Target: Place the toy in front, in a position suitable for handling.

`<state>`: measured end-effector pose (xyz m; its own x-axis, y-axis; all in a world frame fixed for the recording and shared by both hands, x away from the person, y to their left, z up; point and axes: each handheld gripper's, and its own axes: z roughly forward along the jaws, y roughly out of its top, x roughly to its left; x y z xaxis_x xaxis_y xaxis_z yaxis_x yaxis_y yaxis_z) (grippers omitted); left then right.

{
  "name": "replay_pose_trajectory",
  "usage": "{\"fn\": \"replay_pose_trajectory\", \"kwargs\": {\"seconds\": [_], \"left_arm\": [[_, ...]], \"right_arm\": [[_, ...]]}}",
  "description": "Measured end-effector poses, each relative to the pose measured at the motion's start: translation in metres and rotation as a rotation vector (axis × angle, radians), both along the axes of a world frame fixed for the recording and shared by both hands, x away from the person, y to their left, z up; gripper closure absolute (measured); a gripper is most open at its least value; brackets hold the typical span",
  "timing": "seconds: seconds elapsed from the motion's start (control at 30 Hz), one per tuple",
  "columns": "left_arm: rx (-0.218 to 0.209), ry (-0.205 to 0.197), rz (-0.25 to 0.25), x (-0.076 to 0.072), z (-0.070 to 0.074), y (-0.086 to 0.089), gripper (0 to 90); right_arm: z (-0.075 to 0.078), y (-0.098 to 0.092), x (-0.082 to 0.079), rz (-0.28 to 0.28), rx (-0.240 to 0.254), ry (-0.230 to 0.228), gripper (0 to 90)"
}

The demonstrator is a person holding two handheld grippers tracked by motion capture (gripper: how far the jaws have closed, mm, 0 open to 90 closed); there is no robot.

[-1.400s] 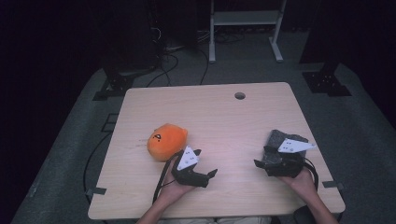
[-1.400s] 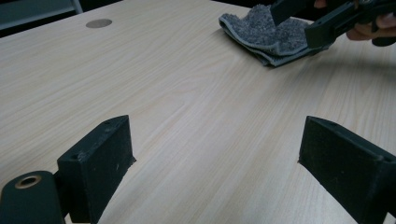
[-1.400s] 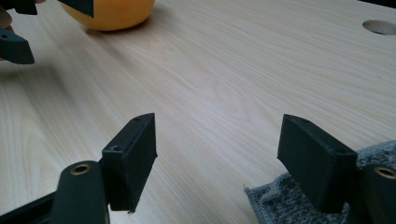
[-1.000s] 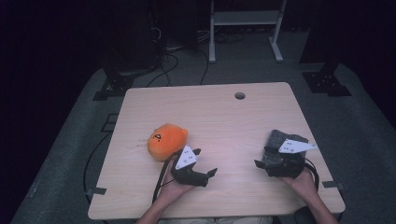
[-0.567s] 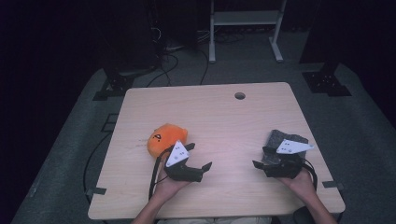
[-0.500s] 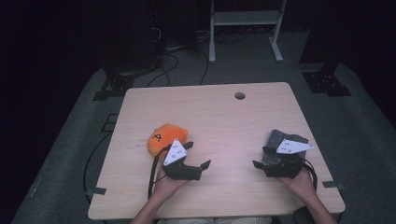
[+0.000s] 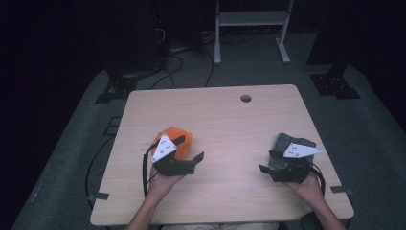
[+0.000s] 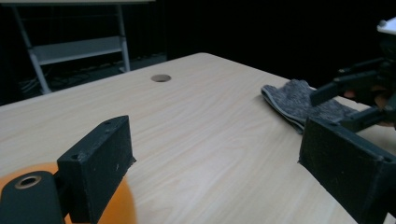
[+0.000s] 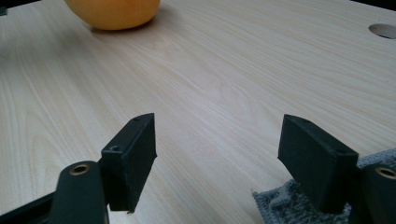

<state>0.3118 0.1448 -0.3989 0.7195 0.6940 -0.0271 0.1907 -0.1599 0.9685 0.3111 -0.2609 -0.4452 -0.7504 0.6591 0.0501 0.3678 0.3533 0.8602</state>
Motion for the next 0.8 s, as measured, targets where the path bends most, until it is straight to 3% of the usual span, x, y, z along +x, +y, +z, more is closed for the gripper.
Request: {"fn": "replay_pose_trajectory", "kwargs": {"seconds": [0.5,0.77,0.8], "left_arm": [[-0.034,-0.01,0.113,0.011,0.008,0.037,8.7],[-0.009,0.008,0.154,0.018,0.004,0.051,8.6],[0.021,0.029,0.17,0.022,0.001,0.054,8.4]], "right_arm": [[-0.001,0.001,0.001,0.003,0.0,0.011,26.3],[0.0,0.001,-0.001,0.004,0.005,0.002,26.3],[0.0,0.001,-0.002,0.002,0.006,0.002,26.4]]}}
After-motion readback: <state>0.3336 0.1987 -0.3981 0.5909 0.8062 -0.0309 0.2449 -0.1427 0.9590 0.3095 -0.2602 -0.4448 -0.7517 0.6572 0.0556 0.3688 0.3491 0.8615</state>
